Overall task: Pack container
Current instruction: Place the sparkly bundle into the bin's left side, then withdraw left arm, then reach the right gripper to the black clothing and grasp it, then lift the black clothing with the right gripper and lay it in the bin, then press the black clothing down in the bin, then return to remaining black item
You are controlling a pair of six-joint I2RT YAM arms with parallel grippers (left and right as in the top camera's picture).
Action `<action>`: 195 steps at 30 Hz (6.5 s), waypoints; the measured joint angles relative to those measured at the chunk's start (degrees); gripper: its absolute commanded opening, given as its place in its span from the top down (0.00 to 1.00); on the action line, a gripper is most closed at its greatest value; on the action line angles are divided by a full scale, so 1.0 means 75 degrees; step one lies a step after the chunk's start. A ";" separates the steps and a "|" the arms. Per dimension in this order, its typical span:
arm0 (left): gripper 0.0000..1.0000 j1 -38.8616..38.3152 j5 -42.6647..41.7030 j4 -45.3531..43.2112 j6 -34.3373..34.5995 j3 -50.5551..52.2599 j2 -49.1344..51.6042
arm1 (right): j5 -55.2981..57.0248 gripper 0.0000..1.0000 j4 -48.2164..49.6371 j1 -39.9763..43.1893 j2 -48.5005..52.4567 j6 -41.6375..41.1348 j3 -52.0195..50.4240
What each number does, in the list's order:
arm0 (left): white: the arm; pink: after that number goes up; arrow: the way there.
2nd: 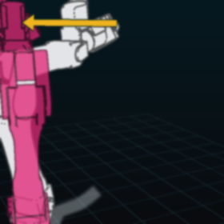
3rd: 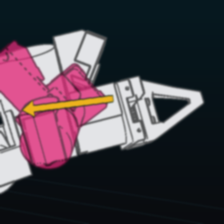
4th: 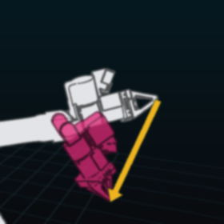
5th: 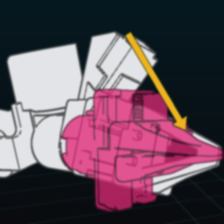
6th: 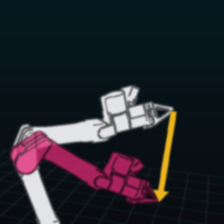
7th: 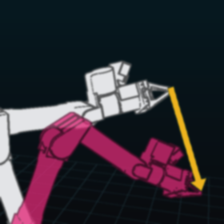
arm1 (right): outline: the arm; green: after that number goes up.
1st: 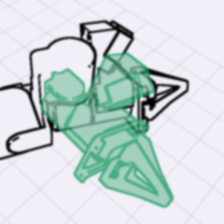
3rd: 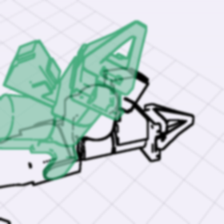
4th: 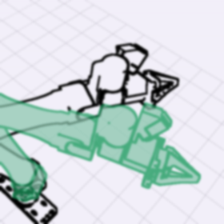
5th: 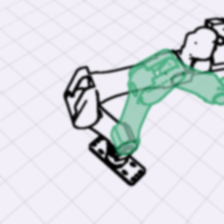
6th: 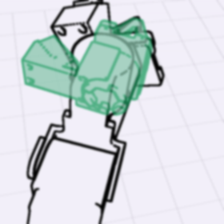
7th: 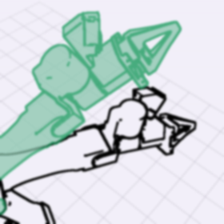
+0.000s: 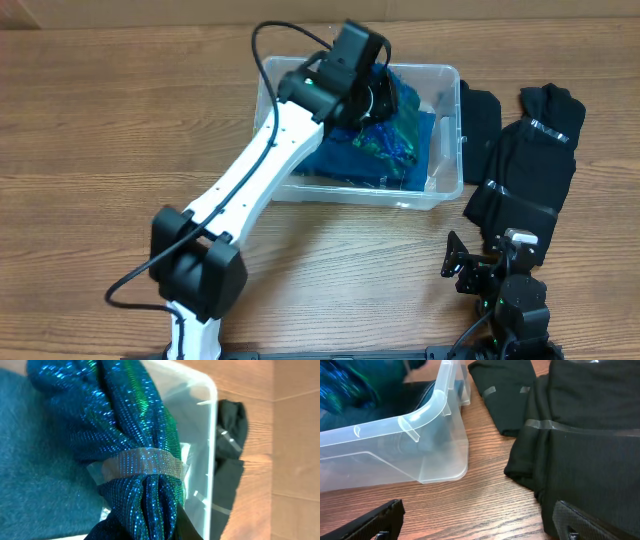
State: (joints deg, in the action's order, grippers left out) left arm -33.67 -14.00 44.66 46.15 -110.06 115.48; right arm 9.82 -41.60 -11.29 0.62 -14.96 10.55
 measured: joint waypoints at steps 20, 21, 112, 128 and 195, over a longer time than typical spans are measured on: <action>0.00 0.1341 0.2291 0.2821 -0.0329 0.0026 0.0195 | 0.0003 0.00 0.0000 0.0000 0.0000 -0.0003 -0.0003; 0.00 0.1431 0.2305 0.2999 -0.0525 -0.0020 0.0189 | 0.0000 0.00 0.0000 0.0003 0.0000 0.0003 -0.0003; 0.00 0.5840 0.2419 0.5455 -0.3212 -0.1918 -0.1145 | -0.4899 0.95 0.0629 0.0411 1.1063 -0.2267 0.8792; 0.00 0.5840 0.2419 0.5455 -0.3212 -0.1918 -0.1145 | -0.3809 0.13 -0.0440 0.2430 1.0856 -0.0676 0.9401; 0.00 0.5840 0.2419 0.5455 -0.3212 -0.1918 -0.1145 | -0.2707 0.02 0.1148 0.5922 1.5140 -0.0935 0.9349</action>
State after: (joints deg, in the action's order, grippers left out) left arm 10.13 4.14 85.58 22.06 -124.44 106.89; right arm -10.48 -32.99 33.12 114.17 -21.98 80.66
